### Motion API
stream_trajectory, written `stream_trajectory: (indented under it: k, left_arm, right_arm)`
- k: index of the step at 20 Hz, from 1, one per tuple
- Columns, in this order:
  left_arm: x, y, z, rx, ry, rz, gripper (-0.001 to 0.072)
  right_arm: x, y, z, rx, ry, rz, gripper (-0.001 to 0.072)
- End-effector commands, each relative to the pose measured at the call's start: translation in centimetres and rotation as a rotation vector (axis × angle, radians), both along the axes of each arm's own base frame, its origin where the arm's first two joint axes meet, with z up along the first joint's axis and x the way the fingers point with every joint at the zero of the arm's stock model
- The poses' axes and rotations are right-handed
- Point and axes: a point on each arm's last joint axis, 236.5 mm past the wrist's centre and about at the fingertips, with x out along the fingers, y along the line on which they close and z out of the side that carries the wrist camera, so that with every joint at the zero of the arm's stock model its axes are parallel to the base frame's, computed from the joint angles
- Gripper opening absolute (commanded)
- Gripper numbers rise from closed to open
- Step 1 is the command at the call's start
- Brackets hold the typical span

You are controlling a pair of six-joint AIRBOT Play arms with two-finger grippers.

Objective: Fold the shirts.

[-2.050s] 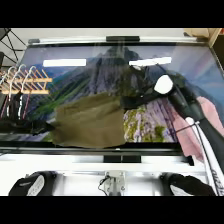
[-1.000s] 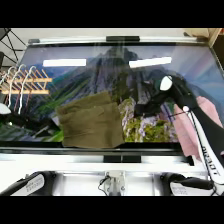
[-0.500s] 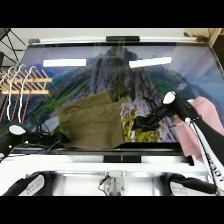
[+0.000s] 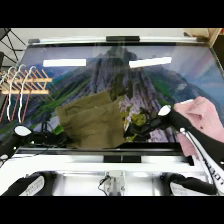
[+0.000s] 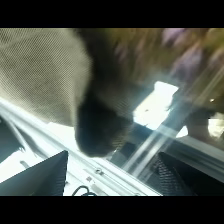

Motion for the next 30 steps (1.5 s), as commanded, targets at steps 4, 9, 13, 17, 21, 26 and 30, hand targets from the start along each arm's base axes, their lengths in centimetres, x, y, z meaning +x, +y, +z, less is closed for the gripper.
stream_trajectory:
  k: [4, 9, 13, 17, 21, 26, 30]
  left_arm:
    - [0.0, -0.2, 0.0, 0.003, -0.027, -0.033, 0.0067]
    - [-0.1, -0.2, 0.1, -0.001, -0.022, -0.038, 0.0067]
    - [-0.1, -0.2, 0.1, 0.000, -0.023, -0.037, 0.0067]
    - [0.0, -0.2, 0.0, 0.002, -0.027, -0.034, 0.0068]
    - [0.3, -1.2, 5.0, -0.057, -0.115, -0.196, 0.0063]
    - [5.2, -1.0, 29.1, 0.093, -0.793, -0.246, 0.0063]
    - [-0.3, -1.8, 49.2, 0.132, -1.241, -0.109, 0.0064]
  right_arm:
    - [-1.1, 3.0, -1.3, -0.034, -0.041, 0.021, 0.0684]
    - [0.8, 2.1, -2.5, -0.116, -0.054, -0.092, 0.0673]
    - [0.7, 2.2, -2.7, -0.130, -0.062, -0.086, 0.0495]
    - [-0.7, 3.3, -2.6, -0.118, -0.078, -0.006, 0.0073]
    - [2.3, 4.0, 2.4, -0.034, -0.260, 0.081, 0.0075]
    - [11.4, 0.8, 24.4, 0.072, -0.921, -0.031, 0.0075]
    - [7.1, -2.5, 43.0, 0.147, -1.396, -0.127, 0.0075]
